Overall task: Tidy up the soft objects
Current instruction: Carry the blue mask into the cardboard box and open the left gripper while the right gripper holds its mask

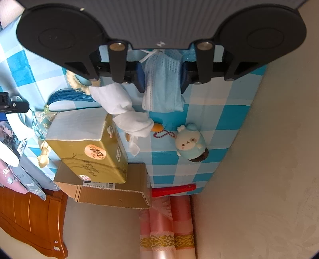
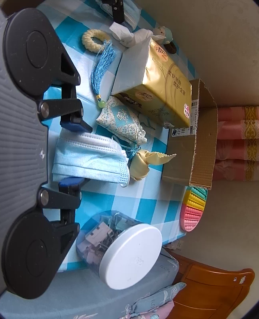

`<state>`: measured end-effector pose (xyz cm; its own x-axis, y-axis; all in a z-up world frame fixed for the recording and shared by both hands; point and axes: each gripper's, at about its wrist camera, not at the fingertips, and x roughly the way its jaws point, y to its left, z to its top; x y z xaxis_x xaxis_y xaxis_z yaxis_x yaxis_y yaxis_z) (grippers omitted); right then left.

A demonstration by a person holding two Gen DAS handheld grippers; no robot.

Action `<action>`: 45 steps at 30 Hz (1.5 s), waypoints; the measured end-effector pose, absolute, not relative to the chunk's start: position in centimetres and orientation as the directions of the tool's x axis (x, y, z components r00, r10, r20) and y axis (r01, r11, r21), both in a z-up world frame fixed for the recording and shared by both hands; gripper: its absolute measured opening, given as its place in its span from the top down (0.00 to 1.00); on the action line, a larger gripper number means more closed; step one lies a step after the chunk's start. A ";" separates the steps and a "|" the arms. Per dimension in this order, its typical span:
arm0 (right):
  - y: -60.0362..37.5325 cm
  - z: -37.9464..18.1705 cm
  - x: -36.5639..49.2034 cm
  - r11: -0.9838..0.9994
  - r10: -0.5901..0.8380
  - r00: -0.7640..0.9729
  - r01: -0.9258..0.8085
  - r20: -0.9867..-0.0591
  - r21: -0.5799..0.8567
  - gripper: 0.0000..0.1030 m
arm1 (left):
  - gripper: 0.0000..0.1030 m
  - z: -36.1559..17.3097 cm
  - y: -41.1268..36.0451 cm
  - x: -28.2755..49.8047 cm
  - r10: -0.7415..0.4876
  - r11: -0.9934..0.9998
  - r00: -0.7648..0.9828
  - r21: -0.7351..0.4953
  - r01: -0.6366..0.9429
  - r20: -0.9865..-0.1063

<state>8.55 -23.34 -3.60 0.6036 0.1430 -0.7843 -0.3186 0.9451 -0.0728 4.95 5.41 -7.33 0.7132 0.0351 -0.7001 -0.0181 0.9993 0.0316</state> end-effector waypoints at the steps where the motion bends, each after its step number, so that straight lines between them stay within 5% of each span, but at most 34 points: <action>1: -23.5 -3.4 8.3 0.944 0.148 0.606 -0.322 -0.782 -0.072 0.54 | 0.68 -7.1 5.4 4.7 0.031 0.999 0.715 0.029 -0.015 -0.699; 26: -24.9 2.9 4.6 0.887 0.274 0.631 -0.457 -0.726 -0.063 0.57 | 0.68 0.0 1.7 2.3 -0.150 0.983 0.726 -0.022 0.182 -0.671; 45: -24.9 5.0 8.7 0.894 0.288 0.660 -0.445 -0.694 -0.052 0.57 | 0.68 4.2 -0.9 18.9 -0.191 0.967 0.758 0.012 0.254 -0.623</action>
<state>8.71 -24.86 5.04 0.6601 0.2884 -0.6936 -0.4449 0.8941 -0.0516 18.89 -0.89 4.17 0.7583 -0.1912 -0.6233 0.2538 0.9672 0.0120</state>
